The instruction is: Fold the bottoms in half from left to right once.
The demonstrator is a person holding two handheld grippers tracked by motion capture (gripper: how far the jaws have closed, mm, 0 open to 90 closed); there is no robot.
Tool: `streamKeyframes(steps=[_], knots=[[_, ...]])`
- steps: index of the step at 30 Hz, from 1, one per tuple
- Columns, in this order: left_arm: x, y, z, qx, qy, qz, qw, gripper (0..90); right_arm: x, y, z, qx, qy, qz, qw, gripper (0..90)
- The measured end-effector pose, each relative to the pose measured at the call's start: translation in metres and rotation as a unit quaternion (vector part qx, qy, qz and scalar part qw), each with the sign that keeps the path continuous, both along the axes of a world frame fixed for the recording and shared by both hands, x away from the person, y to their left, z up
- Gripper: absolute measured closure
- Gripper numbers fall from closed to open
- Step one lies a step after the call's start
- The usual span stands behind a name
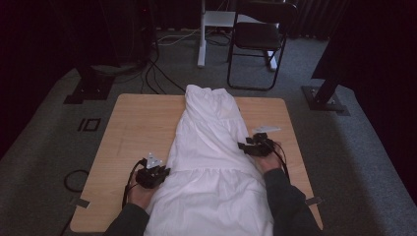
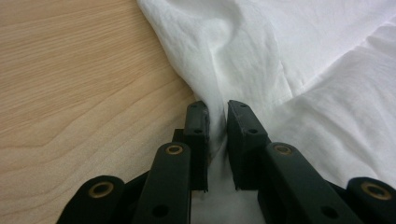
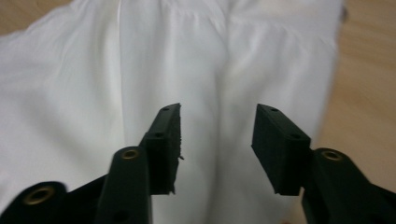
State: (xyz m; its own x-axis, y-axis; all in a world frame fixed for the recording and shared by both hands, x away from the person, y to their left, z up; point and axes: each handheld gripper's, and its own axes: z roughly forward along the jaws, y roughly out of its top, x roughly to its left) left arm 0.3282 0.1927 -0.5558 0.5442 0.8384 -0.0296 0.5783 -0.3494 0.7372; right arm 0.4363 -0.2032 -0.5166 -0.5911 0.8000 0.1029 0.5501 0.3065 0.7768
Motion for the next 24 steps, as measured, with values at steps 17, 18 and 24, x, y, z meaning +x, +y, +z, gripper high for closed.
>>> streamKeyframes(steps=[17, 18, 24], knots=[[-0.016, 0.002, -0.001, 0.002, 0.004, -0.001, 1.0, 82.1, 0.039, -0.015, 0.023, -0.04, -0.052, -0.098, 0.993, 88.3], [-0.018, 0.002, -0.001, 0.001, 0.007, 0.002, 1.0, 82.1, 0.039, -0.02, 0.02, -0.047, -0.049, -0.109, 0.9917, 88.3], [-0.019, 0.007, 0.006, 0.001, 0.006, 0.018, 0.9998, 64.4, 0.039, -0.016, -0.025, -0.055, 0.002, -0.077, 0.9955, 86.3]])
